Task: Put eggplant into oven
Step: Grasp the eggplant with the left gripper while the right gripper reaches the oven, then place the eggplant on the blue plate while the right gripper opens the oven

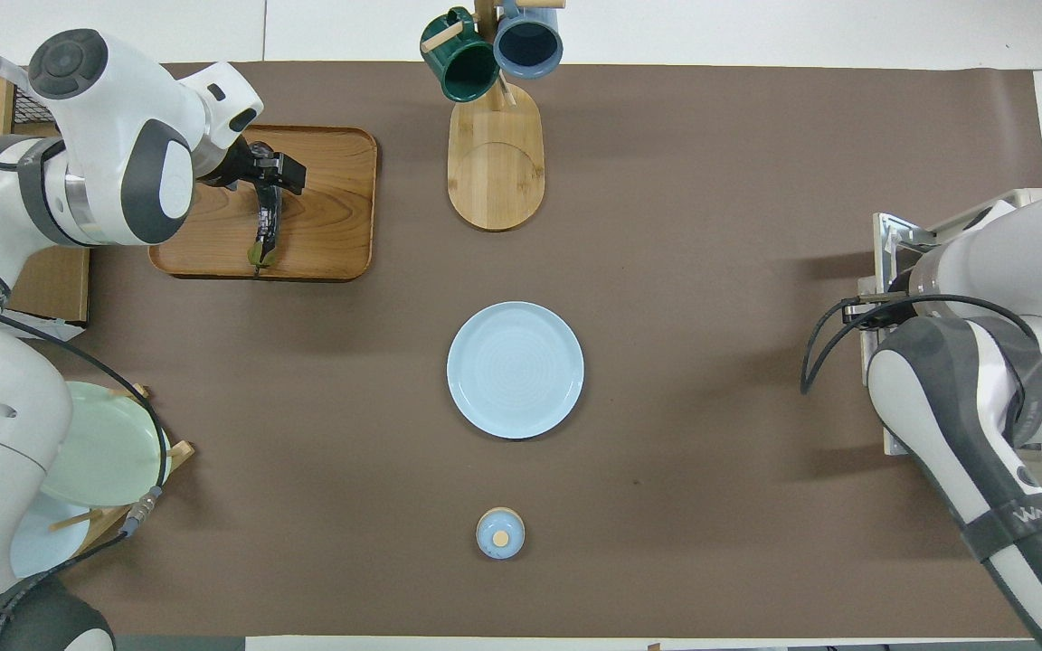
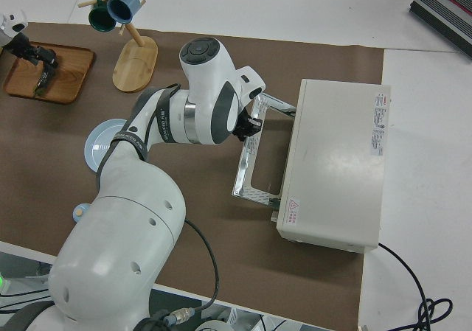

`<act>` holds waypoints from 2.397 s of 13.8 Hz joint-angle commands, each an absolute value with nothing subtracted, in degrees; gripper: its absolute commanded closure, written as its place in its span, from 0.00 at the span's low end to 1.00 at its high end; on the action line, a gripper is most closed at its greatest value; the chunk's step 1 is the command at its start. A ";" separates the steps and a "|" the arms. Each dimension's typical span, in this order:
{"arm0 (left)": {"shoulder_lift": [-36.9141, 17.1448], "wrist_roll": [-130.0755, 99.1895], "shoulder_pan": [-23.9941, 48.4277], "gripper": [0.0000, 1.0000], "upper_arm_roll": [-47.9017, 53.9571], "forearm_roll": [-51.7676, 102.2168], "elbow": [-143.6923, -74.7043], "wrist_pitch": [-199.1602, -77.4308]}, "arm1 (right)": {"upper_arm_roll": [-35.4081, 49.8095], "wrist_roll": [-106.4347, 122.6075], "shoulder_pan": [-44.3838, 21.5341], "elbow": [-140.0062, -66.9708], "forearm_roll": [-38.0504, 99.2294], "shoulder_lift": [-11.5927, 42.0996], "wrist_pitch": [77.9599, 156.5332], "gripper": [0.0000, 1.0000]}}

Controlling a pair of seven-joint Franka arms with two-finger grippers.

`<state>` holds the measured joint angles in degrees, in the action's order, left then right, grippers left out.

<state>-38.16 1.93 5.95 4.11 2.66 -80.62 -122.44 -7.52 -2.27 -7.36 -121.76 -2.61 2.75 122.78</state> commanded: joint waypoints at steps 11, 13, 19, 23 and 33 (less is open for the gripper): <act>-33.68 1.50 6.15 1.00 3.60 3.68 -81.83 -115.78 | -7.47 -6.22 -11.32 -123.76 4.13 9.67 130.79 1.00; -28.85 -2.09 6.50 1.00 3.69 4.30 -82.44 -112.17 | -7.47 -12.27 -15.10 -119.56 4.04 9.58 125.28 1.00; -17.67 -24.13 20.79 1.00 3.78 6.50 -89.63 -105.72 | -7.91 -13.98 -13.64 -109.00 3.87 8.35 108.92 0.65; -11.80 -33.29 32.22 1.00 3.78 7.38 -106.02 -122.10 | -8.00 -13.97 -13.01 -107.93 3.96 6.16 105.74 0.44; -18.37 -37.35 40.08 1.00 3.60 7.38 -111.09 -135.09 | -7.91 -11.07 -10.72 -107.58 3.69 3.08 104.85 0.39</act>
<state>-18.77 -38.11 39.49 4.63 6.32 -110.56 -133.80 -8.26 -12.06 -10.71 -107.80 3.19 3.88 105.64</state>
